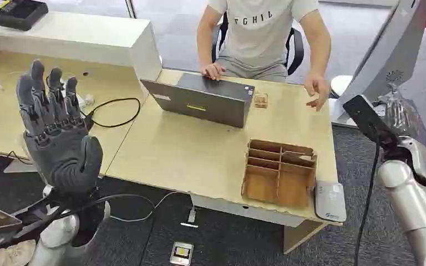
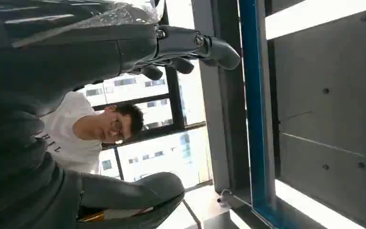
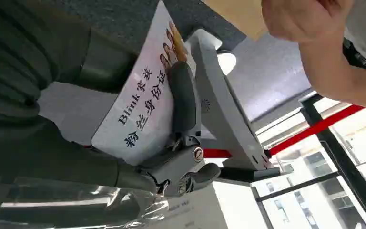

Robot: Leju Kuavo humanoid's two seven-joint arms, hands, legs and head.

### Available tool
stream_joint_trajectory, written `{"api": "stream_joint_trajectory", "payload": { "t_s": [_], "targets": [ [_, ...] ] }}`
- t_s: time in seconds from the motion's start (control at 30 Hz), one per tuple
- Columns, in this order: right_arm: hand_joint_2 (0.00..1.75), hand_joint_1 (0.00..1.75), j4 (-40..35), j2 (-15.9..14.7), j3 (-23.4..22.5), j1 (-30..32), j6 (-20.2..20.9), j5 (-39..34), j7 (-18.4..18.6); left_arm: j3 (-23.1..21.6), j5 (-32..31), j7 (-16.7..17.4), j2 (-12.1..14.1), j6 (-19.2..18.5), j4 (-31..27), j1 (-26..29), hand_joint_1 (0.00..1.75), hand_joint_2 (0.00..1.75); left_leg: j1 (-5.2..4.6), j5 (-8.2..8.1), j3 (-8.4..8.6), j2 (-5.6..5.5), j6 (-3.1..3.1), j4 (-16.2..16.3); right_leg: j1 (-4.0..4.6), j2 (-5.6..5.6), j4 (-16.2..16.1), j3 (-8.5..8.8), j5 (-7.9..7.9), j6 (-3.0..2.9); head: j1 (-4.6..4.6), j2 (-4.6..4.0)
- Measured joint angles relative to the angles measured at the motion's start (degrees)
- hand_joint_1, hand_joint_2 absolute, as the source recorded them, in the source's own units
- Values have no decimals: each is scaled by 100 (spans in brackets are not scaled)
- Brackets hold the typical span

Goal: Pass the card to the sensor for recognition and then transmit it.

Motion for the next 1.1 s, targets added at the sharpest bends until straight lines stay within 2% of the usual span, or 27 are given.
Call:
{"api": "stream_joint_trajectory", "payload": {
  "t_s": [0.2, 0.37, 0.5, 0.8, 1.0, 1.1],
  "targets": [
    [175, 175, -13, -9, 0, 55, -7, 15, -61, -28, 11, 0, 0, 50, 4, -5, 0, 175, 0, 0, 2, 0, 0, 0, 0, 0, 0, 0, 0, 0, 0, 0],
    [175, 175, -273, -179, -37, 376, 4, -37, -17, -35, 35, 0, 2, 105, 4, 13, 0, 175, 0, -1, 2, -2, 1, 2, 2, -1, -1, 2, 0, 0, 0, 0],
    [175, 175, -656, -462, -171, 938, -18, -77, 125, -35, 35, 4, 9, 105, 4, 92, 0, 175, -2, -5, -2, -3, 5, 4, 6, -2, -5, 2, -1, 1, 0, 0],
    [175, 175, -1864, -1169, -966, 2637, -610, -271, 385, -17, 41, 68, 31, 105, 4, 232, 0, 175, -3, -11, -10, -2, 12, 3, 2, -3, -11, 2, -3, 5, 0, 0],
    [175, 175, -2510, -1318, -1508, 3464, -853, -299, 354, -17, 50, 142, 35, 105, 4, 296, 0, 175, -2, -11, -12, -1, 12, 1, 0, -2, -11, 2, -3, 4, 0, 0],
    [175, 175, -2728, -1329, -1668, 3675, -872, -291, 345, -17, 44, 157, 35, 105, 4, 301, 0, 175, -2, -10, -11, 0, 12, 0, -1, -2, -11, 2, -3, 4, -2, 0]
  ]
}}
